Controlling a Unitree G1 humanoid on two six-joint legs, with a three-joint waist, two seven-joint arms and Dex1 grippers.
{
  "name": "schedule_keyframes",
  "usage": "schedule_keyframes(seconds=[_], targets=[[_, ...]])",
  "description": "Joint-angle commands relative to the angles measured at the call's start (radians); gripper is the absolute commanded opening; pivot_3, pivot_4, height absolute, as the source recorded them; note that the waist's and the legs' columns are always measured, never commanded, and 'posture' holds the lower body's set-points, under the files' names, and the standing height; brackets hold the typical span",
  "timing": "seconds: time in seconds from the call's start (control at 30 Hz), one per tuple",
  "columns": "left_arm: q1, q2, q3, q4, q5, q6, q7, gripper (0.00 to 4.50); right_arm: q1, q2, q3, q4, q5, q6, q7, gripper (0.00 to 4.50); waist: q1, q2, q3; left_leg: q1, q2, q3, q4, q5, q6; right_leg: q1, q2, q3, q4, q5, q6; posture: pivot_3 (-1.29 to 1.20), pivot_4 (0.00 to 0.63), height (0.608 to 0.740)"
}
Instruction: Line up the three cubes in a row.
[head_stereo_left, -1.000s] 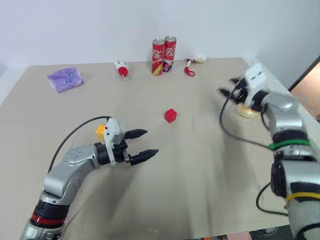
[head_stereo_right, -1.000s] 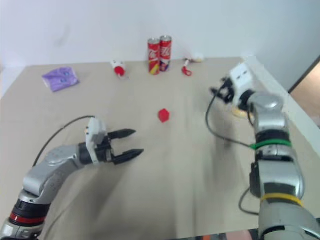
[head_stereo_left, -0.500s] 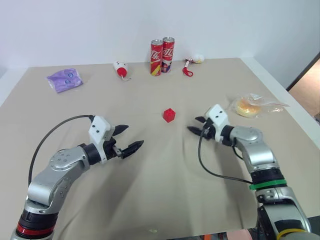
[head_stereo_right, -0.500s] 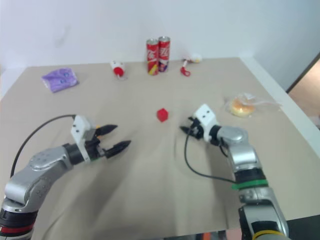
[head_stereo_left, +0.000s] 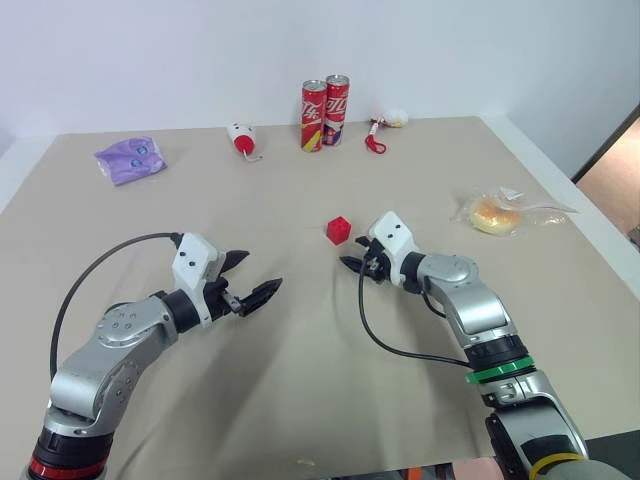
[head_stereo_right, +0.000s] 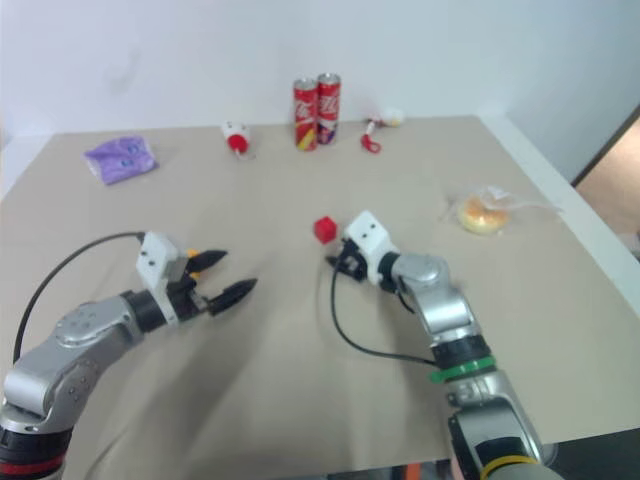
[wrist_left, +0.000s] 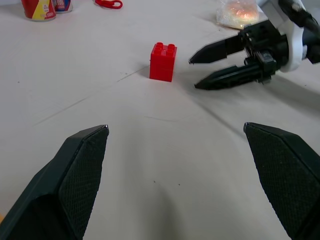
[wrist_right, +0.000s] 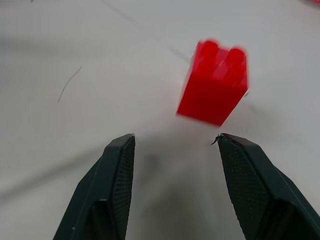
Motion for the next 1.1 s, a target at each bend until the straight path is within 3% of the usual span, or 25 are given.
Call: schedule_keyframes(seconds=[0.03, 0.07, 0.27, 1.1], targets=[[0.0, -0.003, 0.013, -0.048, -0.013, 0.007, 0.017, 4.5, -0.026, -0.016, -0.034, 0.0, 0.012, -0.029, 0.001, 2.68, 0.0, 0.0, 0.0, 0.0, 0.0, 0.0, 0.0, 0.0, 0.0, 0.0, 0.0, 0.0, 0.0, 0.0, 0.0, 0.0, 0.15, 0.74], [0.007, -0.001, 0.017, -0.054, -0.016, 0.008, 0.017, 4.5, -0.023, -0.016, -0.029, -0.001, 0.001, -0.039, -0.009, 2.68, 0.0, 0.0, 0.0, 0.0, 0.0, 0.0, 0.0, 0.0, 0.0, 0.0, 0.0, 0.0, 0.0, 0.0, 0.0, 0.0, 0.15, 0.74], [0.011, -0.003, 0.01, -0.059, -0.014, 0.011, 0.026, 4.5, -0.021, 0.0, -0.031, 0.015, -0.008, -0.057, -0.051, 4.47, -0.001, 0.0, 0.0, 0.0, 0.0, 0.0, 0.0, 0.0, 0.0, 0.0, 0.0, 0.0, 0.0, 0.0, 0.0, 0.0, 0.15, 0.74], [-0.014, -0.002, 0.002, -0.048, -0.01, 0.015, 0.025, 4.5, -0.133, 0.185, -0.095, 0.225, 0.039, 0.001, -0.233, 4.47, -0.004, 0.0, 0.0, 0.0, 0.001, 0.0, 0.0, 0.0, 0.0, 0.0, 0.001, 0.0, 0.0, 0.001, 0.0, 0.0, 0.15, 0.74]])
